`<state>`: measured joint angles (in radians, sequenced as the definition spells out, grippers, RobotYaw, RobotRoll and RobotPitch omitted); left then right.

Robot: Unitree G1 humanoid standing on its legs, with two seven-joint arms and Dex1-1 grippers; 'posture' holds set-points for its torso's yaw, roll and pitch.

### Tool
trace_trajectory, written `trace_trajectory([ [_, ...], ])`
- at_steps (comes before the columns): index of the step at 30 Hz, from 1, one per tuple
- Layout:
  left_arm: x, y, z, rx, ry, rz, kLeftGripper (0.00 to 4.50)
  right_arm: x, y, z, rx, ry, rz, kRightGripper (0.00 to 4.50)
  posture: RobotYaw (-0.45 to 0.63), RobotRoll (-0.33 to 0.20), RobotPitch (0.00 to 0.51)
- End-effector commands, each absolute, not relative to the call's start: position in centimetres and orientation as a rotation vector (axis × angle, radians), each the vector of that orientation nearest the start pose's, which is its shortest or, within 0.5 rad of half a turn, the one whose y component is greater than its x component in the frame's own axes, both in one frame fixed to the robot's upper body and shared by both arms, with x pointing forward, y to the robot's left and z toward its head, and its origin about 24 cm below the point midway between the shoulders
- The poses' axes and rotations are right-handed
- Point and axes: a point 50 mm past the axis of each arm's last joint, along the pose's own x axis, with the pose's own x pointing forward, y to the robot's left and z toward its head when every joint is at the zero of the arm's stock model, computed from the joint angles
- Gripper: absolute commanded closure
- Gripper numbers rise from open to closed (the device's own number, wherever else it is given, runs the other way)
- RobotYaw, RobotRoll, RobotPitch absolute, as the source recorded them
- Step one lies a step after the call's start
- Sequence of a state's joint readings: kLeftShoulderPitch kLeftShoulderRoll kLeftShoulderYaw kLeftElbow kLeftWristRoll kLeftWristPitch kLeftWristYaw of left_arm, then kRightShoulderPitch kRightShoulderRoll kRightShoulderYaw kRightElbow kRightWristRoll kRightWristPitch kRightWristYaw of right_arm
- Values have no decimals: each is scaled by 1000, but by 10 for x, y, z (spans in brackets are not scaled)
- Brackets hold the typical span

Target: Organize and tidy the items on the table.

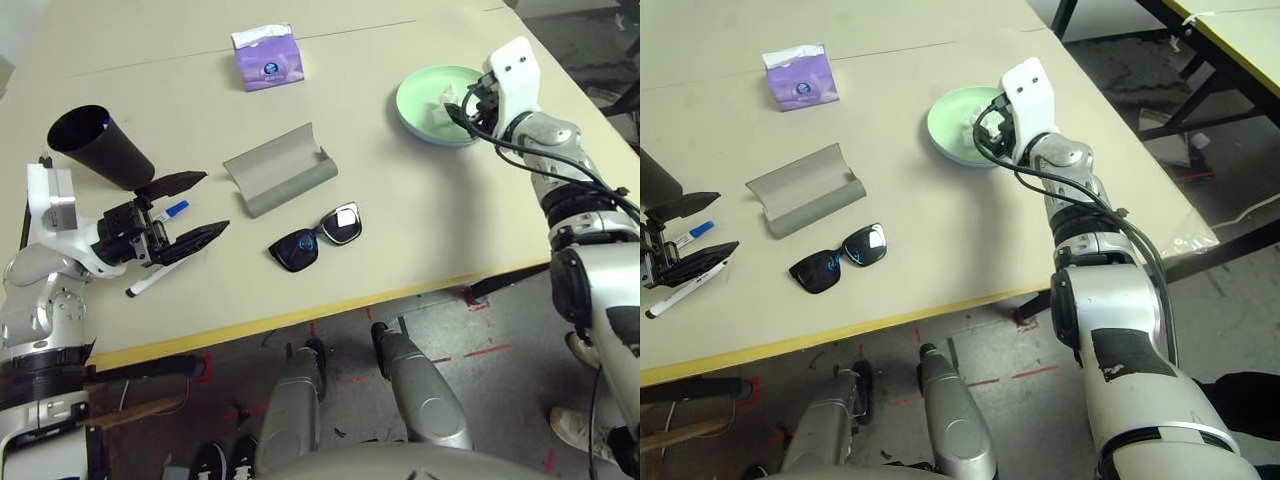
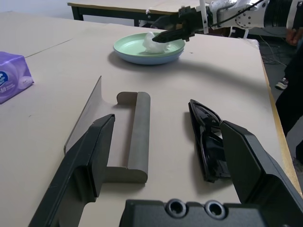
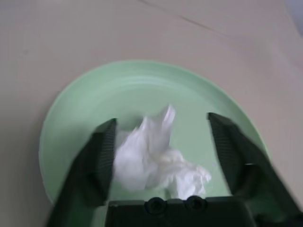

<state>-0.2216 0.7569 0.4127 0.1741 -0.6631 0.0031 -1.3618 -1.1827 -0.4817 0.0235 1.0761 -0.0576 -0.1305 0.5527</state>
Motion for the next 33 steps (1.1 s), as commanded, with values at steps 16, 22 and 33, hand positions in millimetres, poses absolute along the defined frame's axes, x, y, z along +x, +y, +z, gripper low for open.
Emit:
trace_trajectory([
  [16,223,343,183,321,-83,-1047,0,290,-144,293,-707,-9,1053,35,-249,0,303],
  [22,218,348,183,326,-81,-1034,0,276,-97,278,-833,80,1189,35,-248,0,297],
  [33,211,349,178,323,-95,-1001,0,278,-33,243,-909,166,1431,35,-222,0,288],
])
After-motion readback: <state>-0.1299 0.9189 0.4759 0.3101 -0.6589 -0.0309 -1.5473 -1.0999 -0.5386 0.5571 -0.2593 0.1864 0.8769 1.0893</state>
